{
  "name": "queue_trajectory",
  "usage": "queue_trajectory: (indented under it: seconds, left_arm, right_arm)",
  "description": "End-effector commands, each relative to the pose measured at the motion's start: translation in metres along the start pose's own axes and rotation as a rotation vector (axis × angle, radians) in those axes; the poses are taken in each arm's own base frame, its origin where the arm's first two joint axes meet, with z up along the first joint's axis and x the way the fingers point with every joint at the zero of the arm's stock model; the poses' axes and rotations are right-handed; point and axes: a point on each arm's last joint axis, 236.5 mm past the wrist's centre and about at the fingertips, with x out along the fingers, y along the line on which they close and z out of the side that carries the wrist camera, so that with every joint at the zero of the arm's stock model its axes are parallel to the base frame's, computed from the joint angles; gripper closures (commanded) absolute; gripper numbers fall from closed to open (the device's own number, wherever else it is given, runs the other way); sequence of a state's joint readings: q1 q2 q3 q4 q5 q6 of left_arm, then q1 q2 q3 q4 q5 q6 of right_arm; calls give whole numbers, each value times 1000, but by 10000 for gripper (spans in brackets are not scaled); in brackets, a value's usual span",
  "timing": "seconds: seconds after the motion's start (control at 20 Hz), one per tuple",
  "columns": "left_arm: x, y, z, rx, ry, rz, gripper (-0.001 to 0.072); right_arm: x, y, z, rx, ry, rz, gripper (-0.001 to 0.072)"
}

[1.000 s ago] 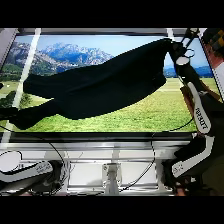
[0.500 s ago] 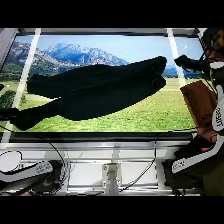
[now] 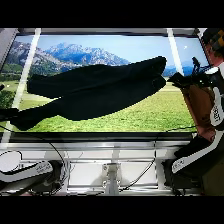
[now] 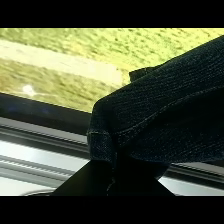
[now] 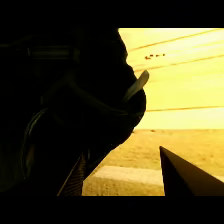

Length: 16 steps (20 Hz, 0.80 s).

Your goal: Fold the clothes and pants, and hang the long-sleeved shirts on hangers.

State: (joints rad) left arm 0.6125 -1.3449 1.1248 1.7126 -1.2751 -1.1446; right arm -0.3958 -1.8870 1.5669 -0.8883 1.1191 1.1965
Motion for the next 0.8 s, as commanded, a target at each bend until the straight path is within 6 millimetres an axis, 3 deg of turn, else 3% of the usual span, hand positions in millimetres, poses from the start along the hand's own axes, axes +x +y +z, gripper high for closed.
queue_trajectory:
  seconds: [0.0, 0.25, 0.3, 0.4, 0.5, 0.65, 0.75]
  left_arm:
    - [0, 0, 0, -3, 1, 0, 675]
    - [0, 0, 0, -3, 1, 0, 675]
    - [0, 0, 0, -3, 1, 0, 675]
    - [0, 1, 0, 3, -1, 6, 676]
    - [-1, 6, 4, 5, -15, 23, 674]
    - [-10, 14, 21, 3, -82, 54, 674]
    - [-23, 25, 40, -1, -154, 89, 675]
  right_arm:
    - [23, 7, -5, 87, 23, 59, 177]
    - [55, 22, 10, 117, -50, 74, 208]
    - [59, 26, 15, 106, -72, 65, 245]
    - [57, 25, 16, 49, -70, 30, 392]
    - [48, 28, 24, 27, -77, 32, 672]
    - [18, 40, 39, -38, -95, 27, 677]
    - [-10, 32, 40, -114, -95, -89, 679]
